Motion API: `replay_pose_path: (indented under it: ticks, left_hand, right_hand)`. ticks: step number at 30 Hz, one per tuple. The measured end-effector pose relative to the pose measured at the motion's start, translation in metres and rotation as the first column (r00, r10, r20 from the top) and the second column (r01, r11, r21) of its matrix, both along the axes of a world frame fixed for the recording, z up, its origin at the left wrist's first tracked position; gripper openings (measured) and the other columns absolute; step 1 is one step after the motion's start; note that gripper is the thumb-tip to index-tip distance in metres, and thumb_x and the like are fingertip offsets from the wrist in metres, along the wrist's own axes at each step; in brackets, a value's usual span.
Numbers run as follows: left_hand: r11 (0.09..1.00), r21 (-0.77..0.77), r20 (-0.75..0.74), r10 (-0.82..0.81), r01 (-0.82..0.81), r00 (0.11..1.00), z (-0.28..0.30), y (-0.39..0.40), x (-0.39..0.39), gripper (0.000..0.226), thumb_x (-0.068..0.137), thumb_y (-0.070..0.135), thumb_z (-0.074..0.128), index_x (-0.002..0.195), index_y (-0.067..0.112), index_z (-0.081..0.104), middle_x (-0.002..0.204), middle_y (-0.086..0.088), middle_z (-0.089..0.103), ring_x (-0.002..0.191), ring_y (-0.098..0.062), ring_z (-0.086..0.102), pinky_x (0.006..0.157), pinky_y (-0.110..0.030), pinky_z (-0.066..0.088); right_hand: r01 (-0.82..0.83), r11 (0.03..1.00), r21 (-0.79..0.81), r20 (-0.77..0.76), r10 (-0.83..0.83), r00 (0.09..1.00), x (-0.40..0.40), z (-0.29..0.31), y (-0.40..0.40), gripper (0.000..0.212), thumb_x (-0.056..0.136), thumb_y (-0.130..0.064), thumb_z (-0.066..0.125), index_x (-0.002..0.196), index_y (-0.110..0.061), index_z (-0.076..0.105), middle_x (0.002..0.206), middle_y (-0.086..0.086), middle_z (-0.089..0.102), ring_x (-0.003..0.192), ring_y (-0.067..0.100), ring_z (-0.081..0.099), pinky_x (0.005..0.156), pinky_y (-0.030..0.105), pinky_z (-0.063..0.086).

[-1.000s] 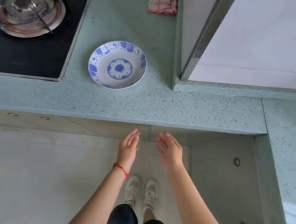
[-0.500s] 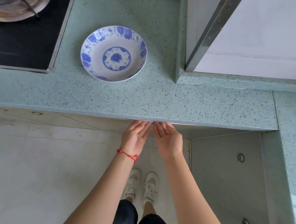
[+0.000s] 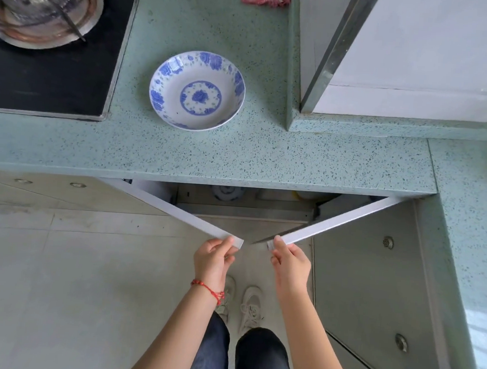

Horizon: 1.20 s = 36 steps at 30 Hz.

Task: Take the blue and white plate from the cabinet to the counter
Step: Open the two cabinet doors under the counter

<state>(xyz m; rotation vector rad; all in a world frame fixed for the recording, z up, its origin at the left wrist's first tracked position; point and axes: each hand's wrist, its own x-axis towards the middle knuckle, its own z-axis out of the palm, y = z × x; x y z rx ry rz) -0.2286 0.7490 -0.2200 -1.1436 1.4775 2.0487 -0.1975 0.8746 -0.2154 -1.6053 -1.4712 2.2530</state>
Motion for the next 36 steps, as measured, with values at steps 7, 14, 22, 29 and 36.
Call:
replay_pose_path:
  ticks: [7,14,22,29,36]
  left_hand:
    - [0.983,-0.181,-0.057,-0.038,0.027,0.998,0.0,-0.024,0.039,0.013,0.077,0.006,0.067,0.068,0.009,0.058,0.036,0.007,0.059,0.041,0.0,0.054,0.041,-0.015,0.041]
    - [0.967,-0.253,-0.131,-0.069,0.034,0.989,0.0,-0.057,0.074,0.02,0.076,0.0,0.066,0.06,0.01,0.059,0.031,0.009,0.056,0.034,0.001,0.049,0.033,-0.011,0.037]
    - [0.938,-0.346,-0.185,-0.08,0.011,0.979,-0.003,-0.094,0.103,0.022,0.072,0.001,0.069,0.056,0.014,0.06,0.032,0.012,0.057,0.031,0.001,0.046,0.033,-0.009,0.034]
    - [0.886,-0.462,-0.179,-0.127,0.03,0.976,-0.001,-0.122,0.12,0.005,0.072,0.003,0.07,0.074,0.001,0.066,0.027,0.013,0.052,0.027,0.001,0.037,0.032,-0.008,0.032]
    - [0.834,-0.548,-0.195,-0.202,0.064,0.96,0.007,-0.153,0.136,0.002,0.074,0.002,0.067,0.075,0.0,0.066,0.031,0.019,0.056,0.032,0.005,0.049,0.039,-0.003,0.038]
  right_hand:
    - [-0.119,0.986,0.119,0.022,0.117,0.993,0.045,0.005,0.014,0.033,0.079,-0.017,0.067,0.053,-0.017,0.046,0.041,-0.012,0.051,0.045,0.007,0.04,0.047,0.012,0.038]
    - [-0.234,0.942,0.242,0.036,0.232,0.972,0.092,0.013,0.037,0.038,0.078,-0.014,0.064,0.046,-0.017,0.045,0.033,-0.013,0.046,0.034,0.002,0.036,0.036,0.008,0.031]
    - [-0.259,0.906,0.334,0.108,0.236,0.966,0.146,0.021,0.064,0.038,0.077,-0.015,0.063,0.046,-0.02,0.042,0.042,-0.008,0.042,0.041,0.007,0.032,0.05,0.022,0.029]
    - [-0.211,0.895,0.394,0.13,0.173,0.976,0.179,0.022,0.082,0.012,0.079,-0.018,0.063,0.073,-0.009,0.058,0.062,0.001,0.053,0.053,0.012,0.041,0.055,0.022,0.036]
    - [-0.06,0.893,0.446,0.098,0.018,0.995,0.204,0.019,0.099,0.014,0.082,-0.015,0.063,0.094,-0.007,0.063,0.07,0.002,0.06,0.062,0.01,0.053,0.066,0.024,0.044]
